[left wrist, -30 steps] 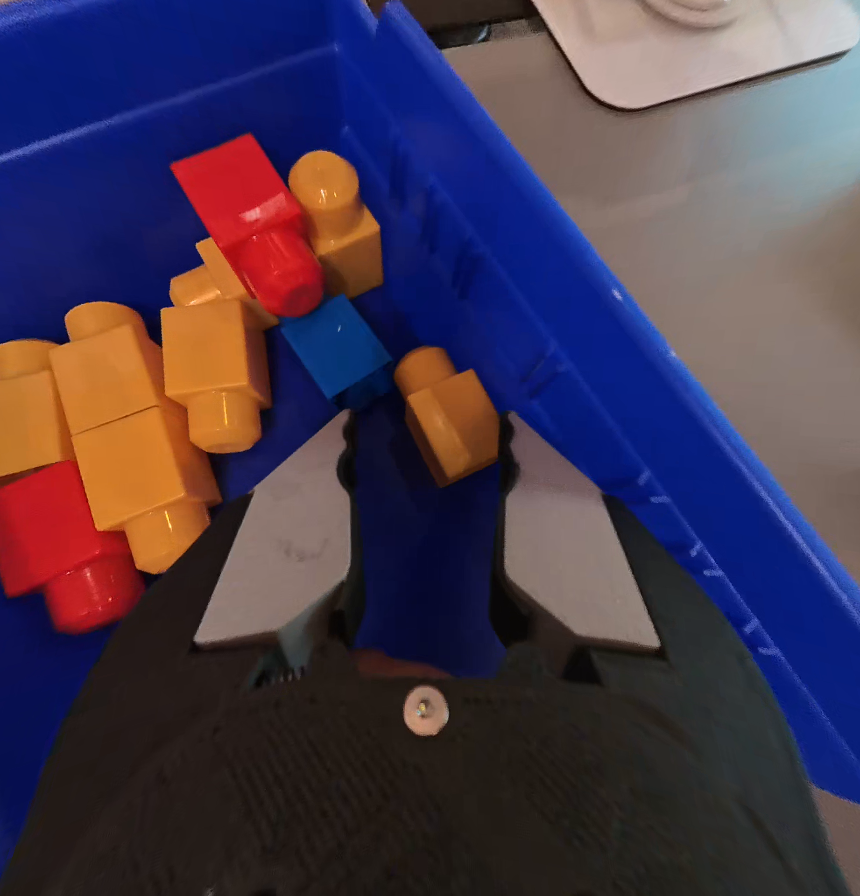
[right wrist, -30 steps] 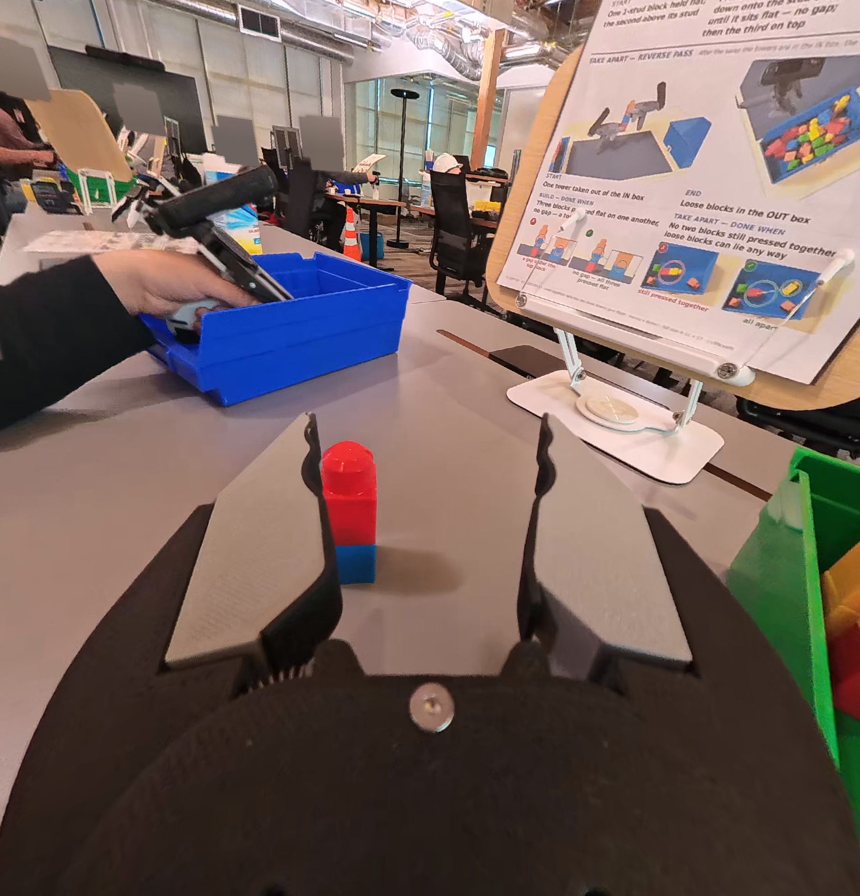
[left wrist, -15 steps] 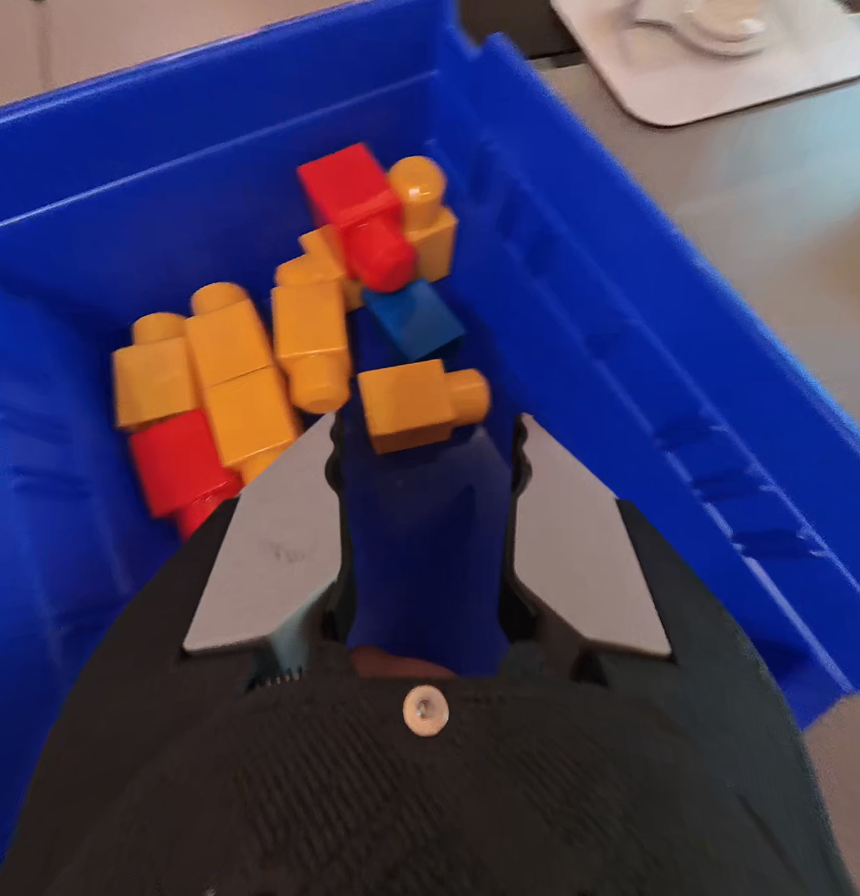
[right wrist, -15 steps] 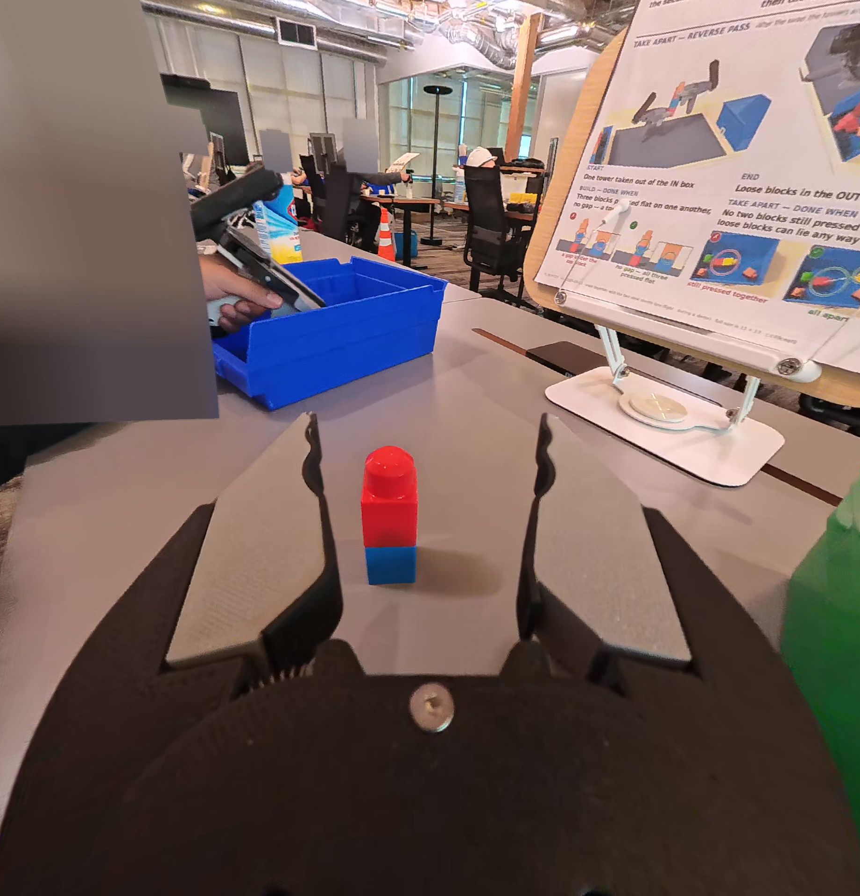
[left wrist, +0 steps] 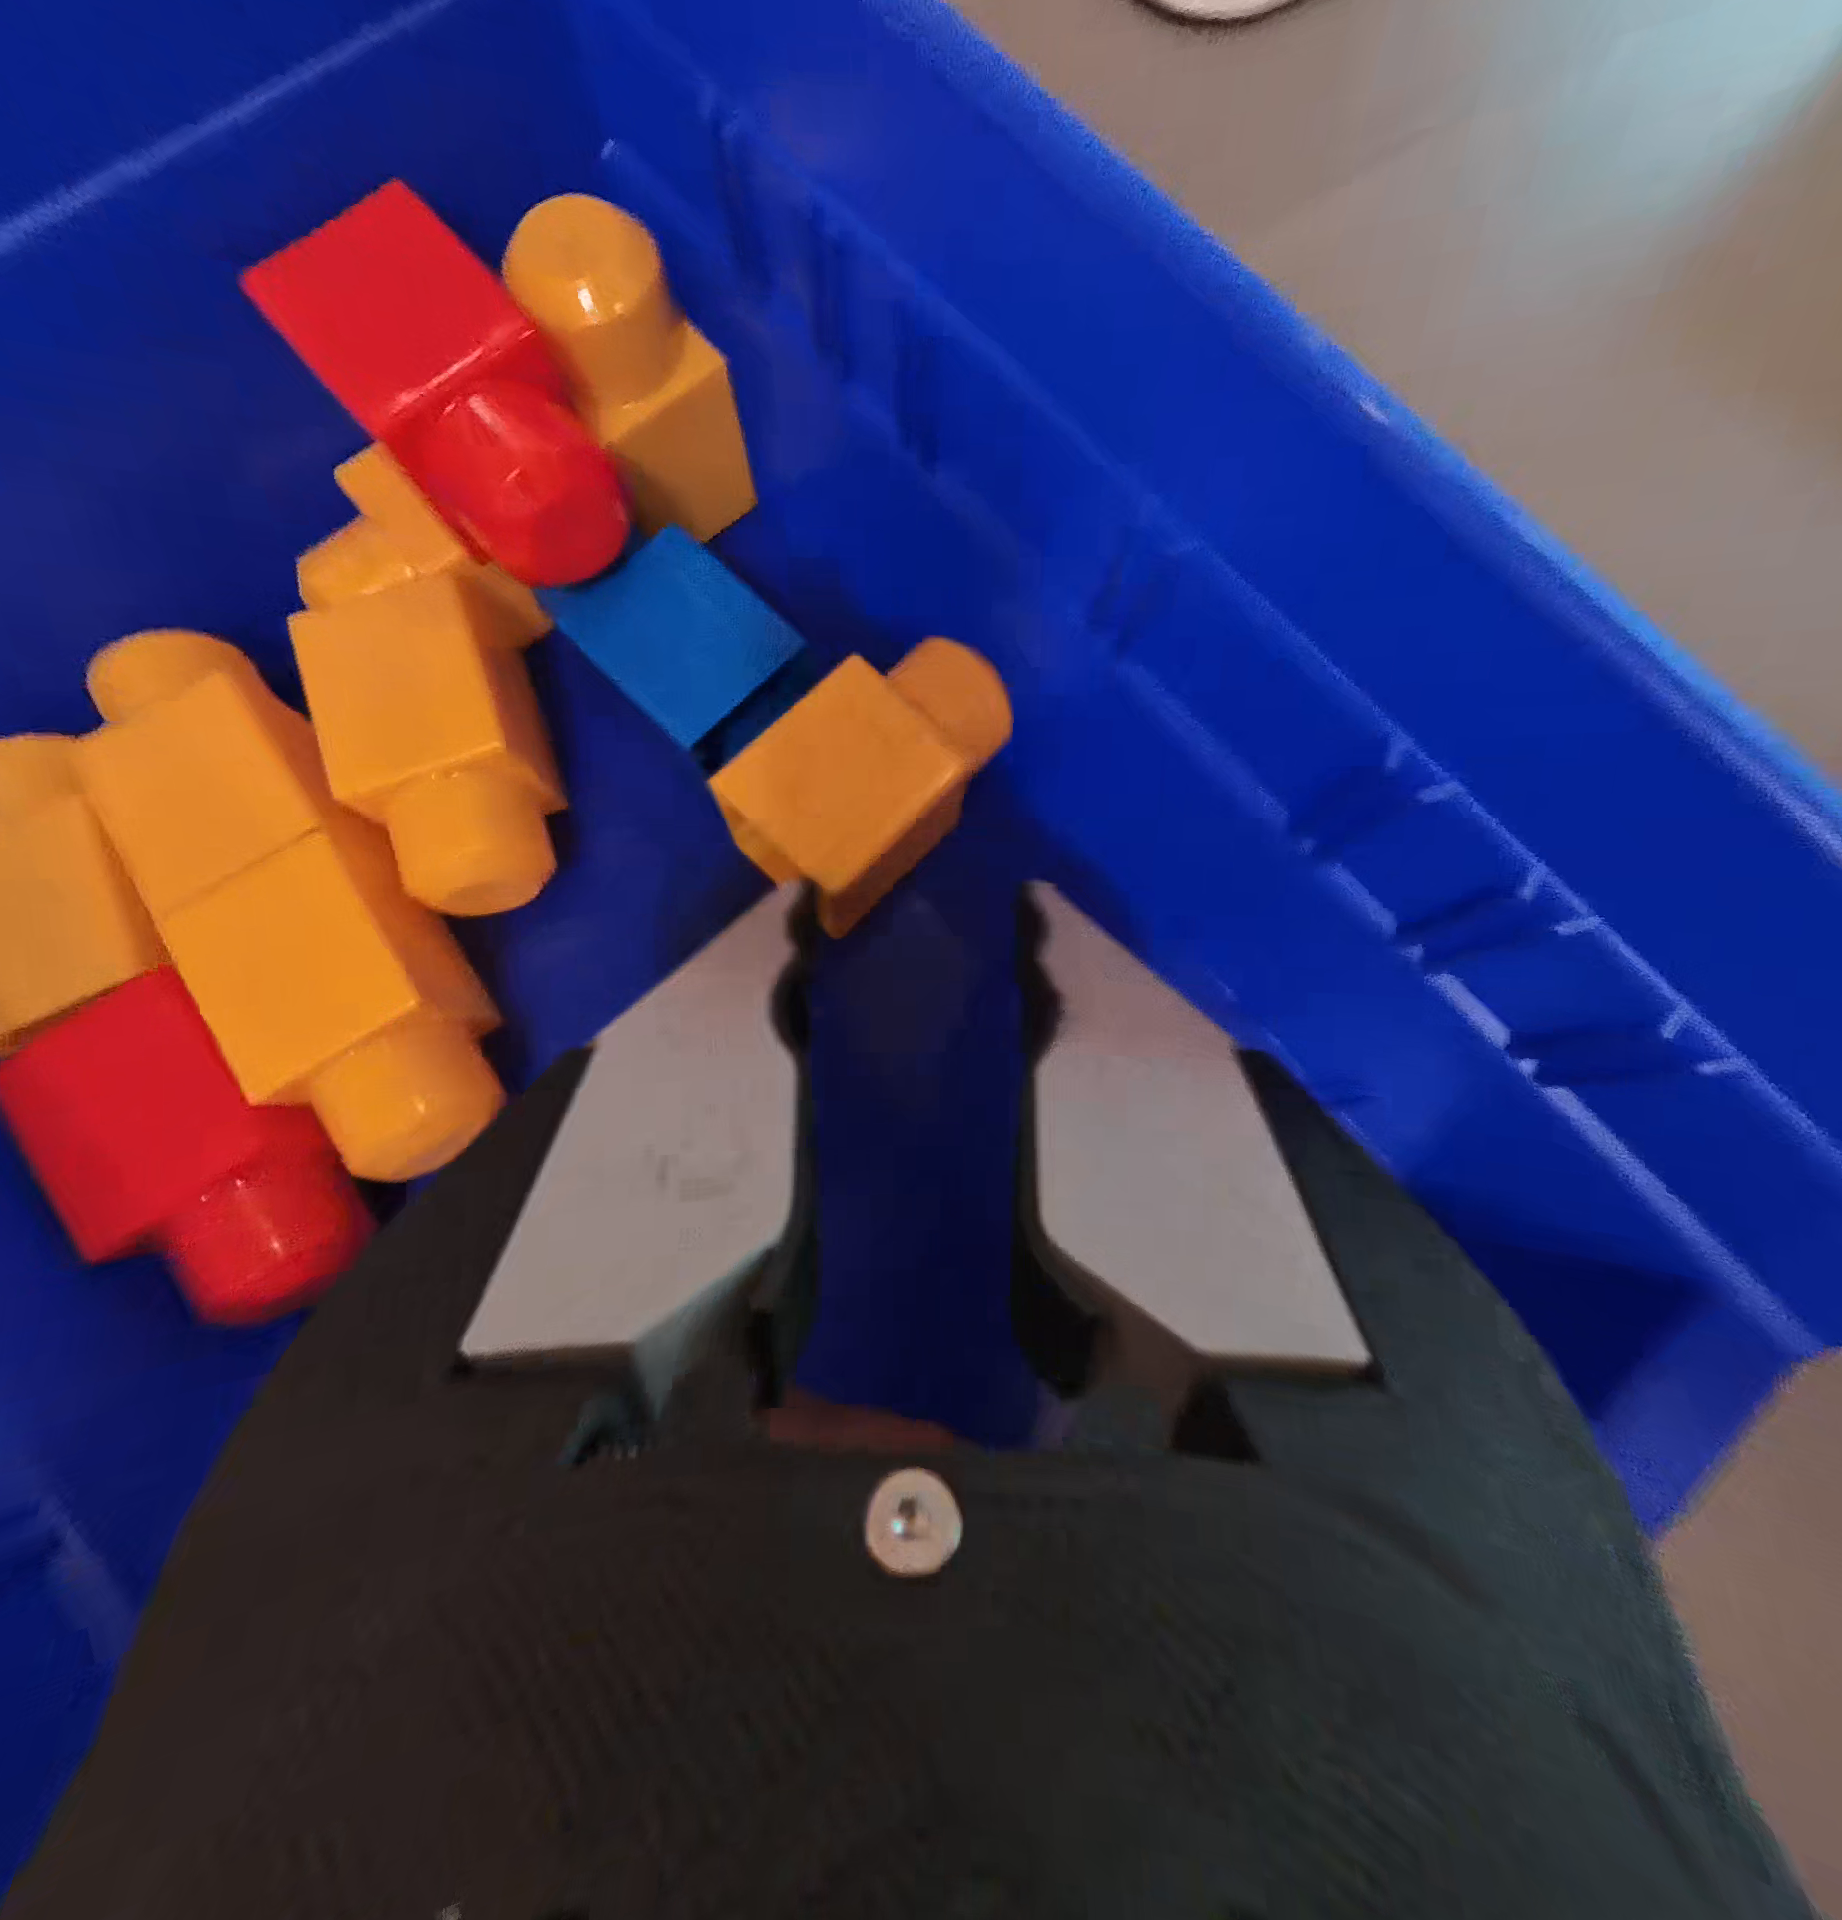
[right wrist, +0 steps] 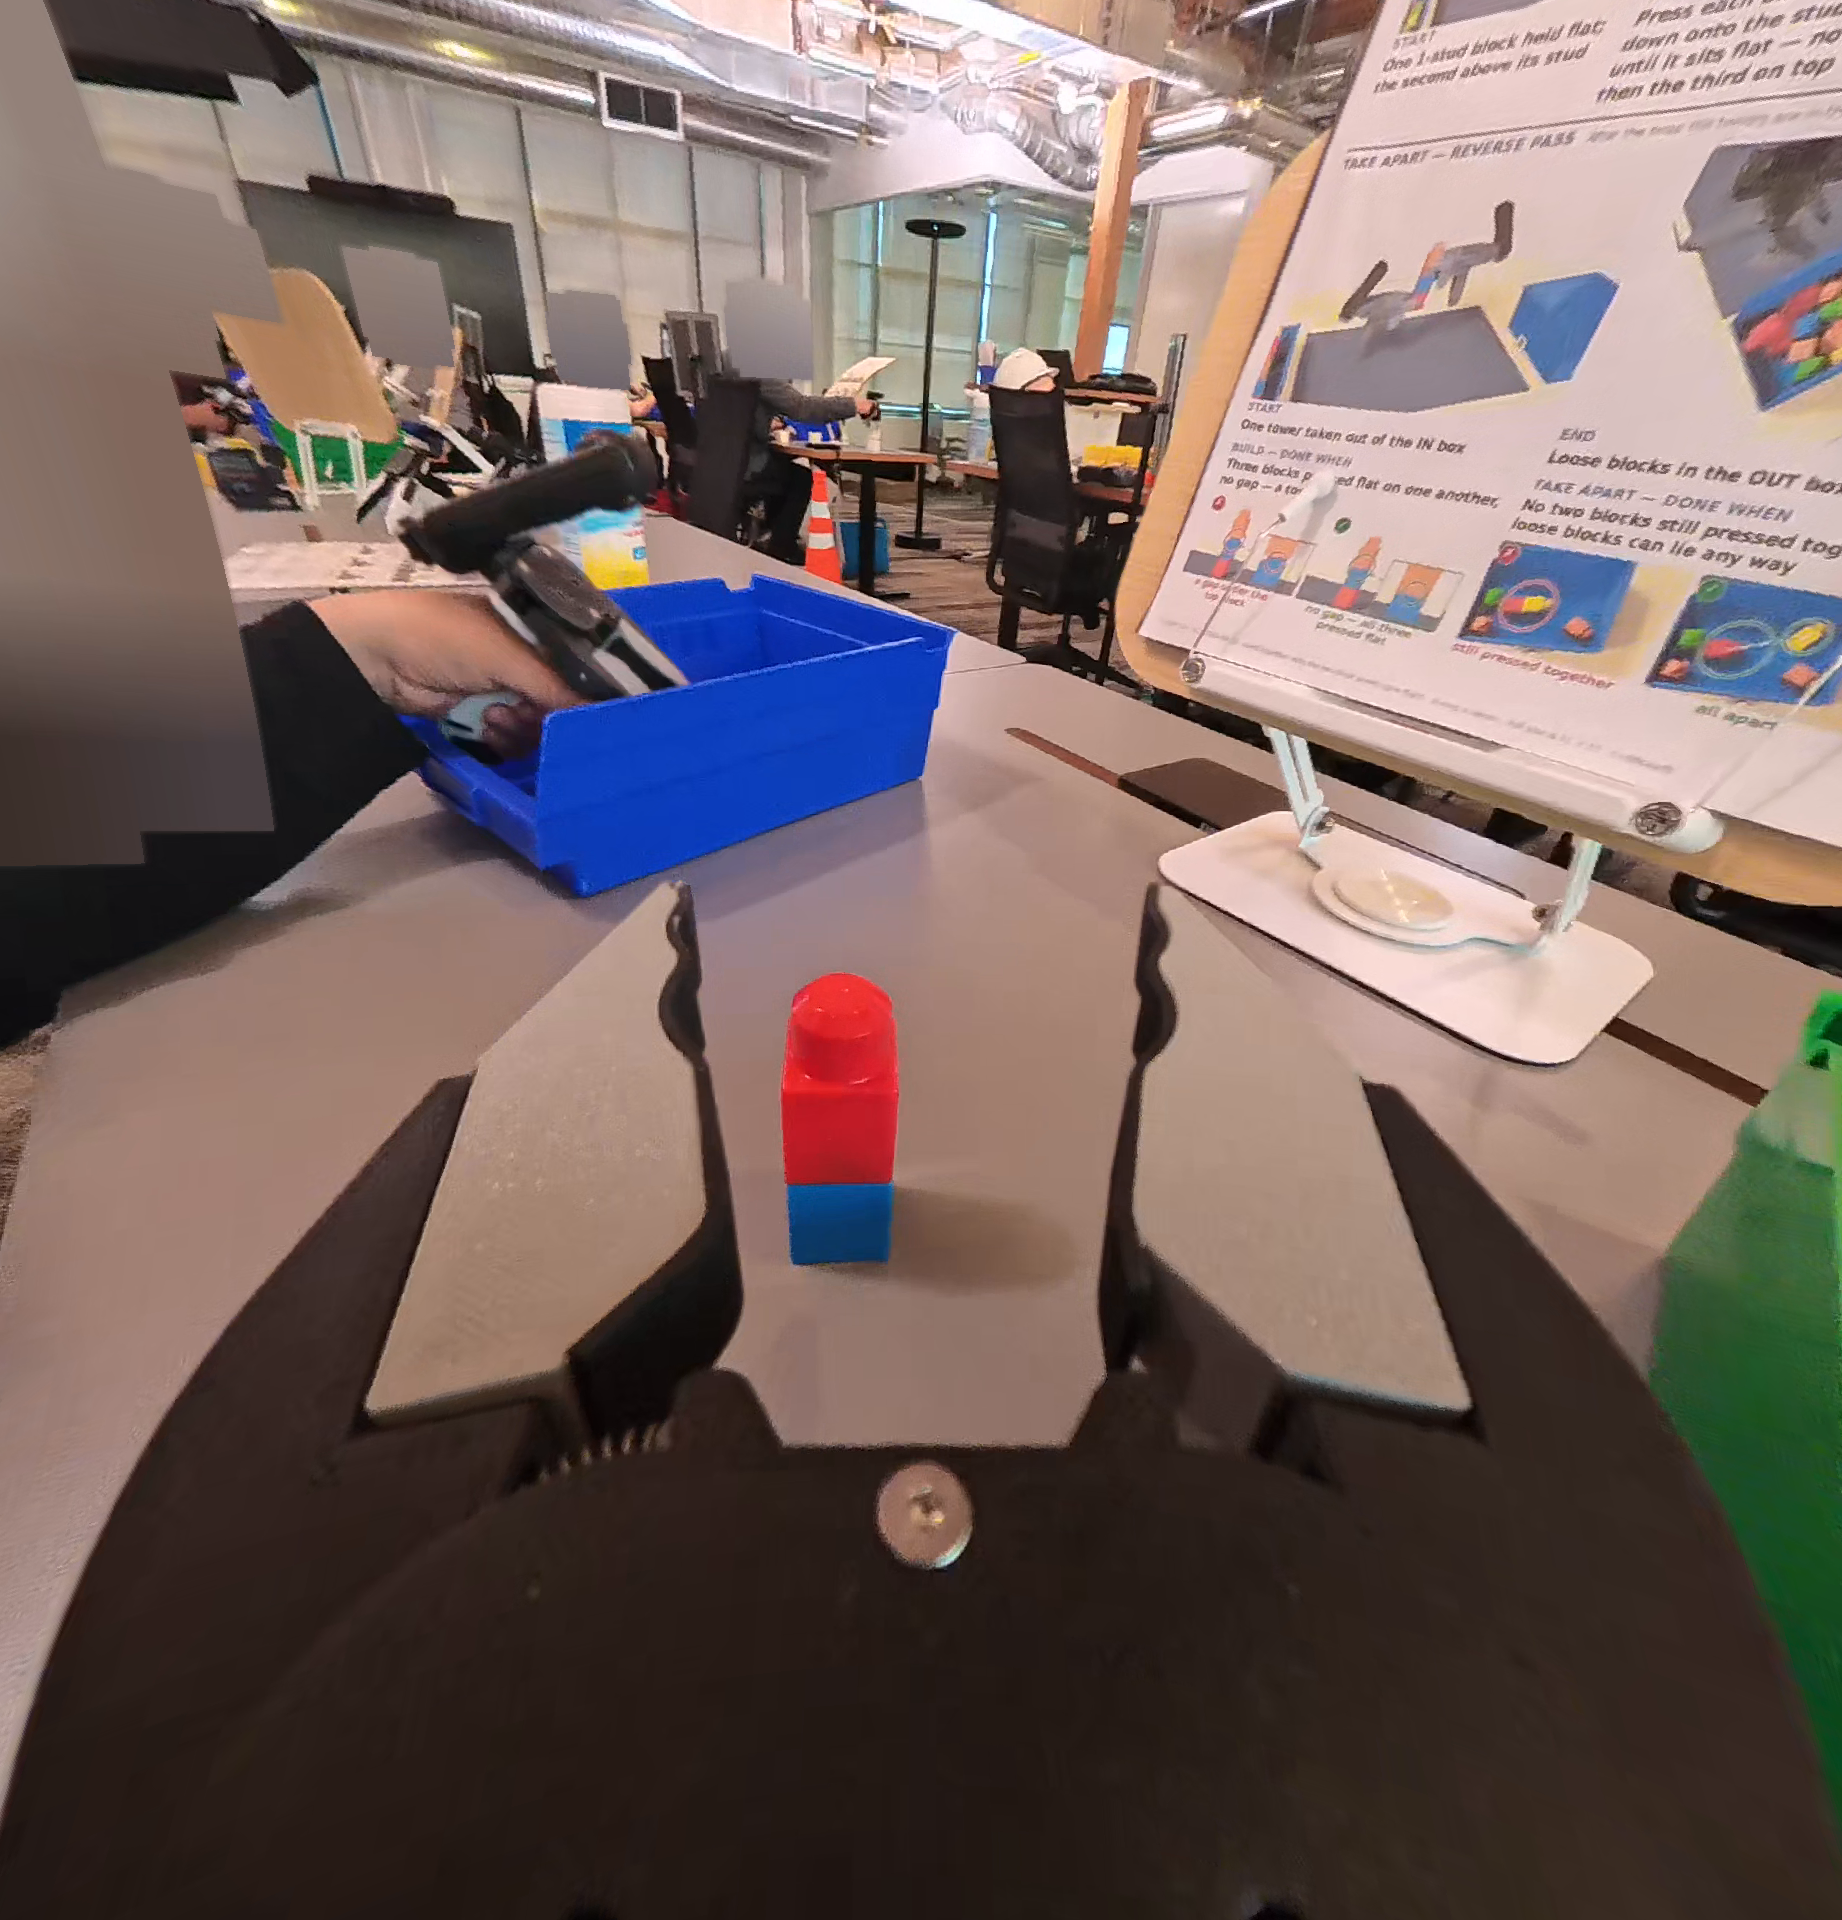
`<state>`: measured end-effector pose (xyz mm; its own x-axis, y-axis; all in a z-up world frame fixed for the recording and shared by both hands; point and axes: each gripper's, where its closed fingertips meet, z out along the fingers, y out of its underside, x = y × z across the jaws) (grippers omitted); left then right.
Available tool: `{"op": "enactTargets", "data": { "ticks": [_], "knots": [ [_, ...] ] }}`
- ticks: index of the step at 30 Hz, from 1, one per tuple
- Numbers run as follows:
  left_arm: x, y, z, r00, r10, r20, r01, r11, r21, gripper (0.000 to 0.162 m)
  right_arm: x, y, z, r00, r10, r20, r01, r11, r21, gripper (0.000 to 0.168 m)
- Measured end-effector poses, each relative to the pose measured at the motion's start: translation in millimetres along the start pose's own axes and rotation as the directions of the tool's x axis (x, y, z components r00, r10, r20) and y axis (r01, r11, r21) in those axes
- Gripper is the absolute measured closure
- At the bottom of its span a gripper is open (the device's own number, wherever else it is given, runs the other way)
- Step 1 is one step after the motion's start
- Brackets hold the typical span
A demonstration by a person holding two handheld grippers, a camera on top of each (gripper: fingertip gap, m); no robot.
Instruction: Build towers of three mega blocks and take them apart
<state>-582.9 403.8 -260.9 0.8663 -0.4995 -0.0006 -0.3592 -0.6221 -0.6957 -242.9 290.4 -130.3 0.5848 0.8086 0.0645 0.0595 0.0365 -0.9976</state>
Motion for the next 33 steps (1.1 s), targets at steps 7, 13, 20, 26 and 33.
{"op": "enactTargets", "data": {
  "ticks": [7,13,20,26,33],
  "knots": [
    [-3,-14,-27,0.998,-0.026,-0.048,0.033,0.989,0.143,0.111,-6,2,2,0.999,-0.034,0.000,0.034,0.999,-0.013,0.087],
    [-20,-12,-5,0.951,0.239,0.194,-0.248,0.969,0.022,0.101,-13,13,10,0.999,-0.043,0.028,0.044,0.998,-0.054,0.087],
    [-8,-6,21,0.969,0.226,0.104,-0.224,0.974,-0.032,0.104,-18,14,13,0.998,-0.036,0.044,0.038,0.998,-0.052,0.088],
    [-9,2,14,0.960,0.237,0.147,-0.225,0.970,-0.092,0.118,-18,17,14,0.998,-0.043,0.042,0.046,0.997,-0.064,0.088],
    [6,8,12,0.980,0.187,0.066,-0.180,0.979,-0.095,0.125,-22,19,15,0.998,-0.027,0.062,0.031,0.997,-0.069,0.089]
  ]
}}
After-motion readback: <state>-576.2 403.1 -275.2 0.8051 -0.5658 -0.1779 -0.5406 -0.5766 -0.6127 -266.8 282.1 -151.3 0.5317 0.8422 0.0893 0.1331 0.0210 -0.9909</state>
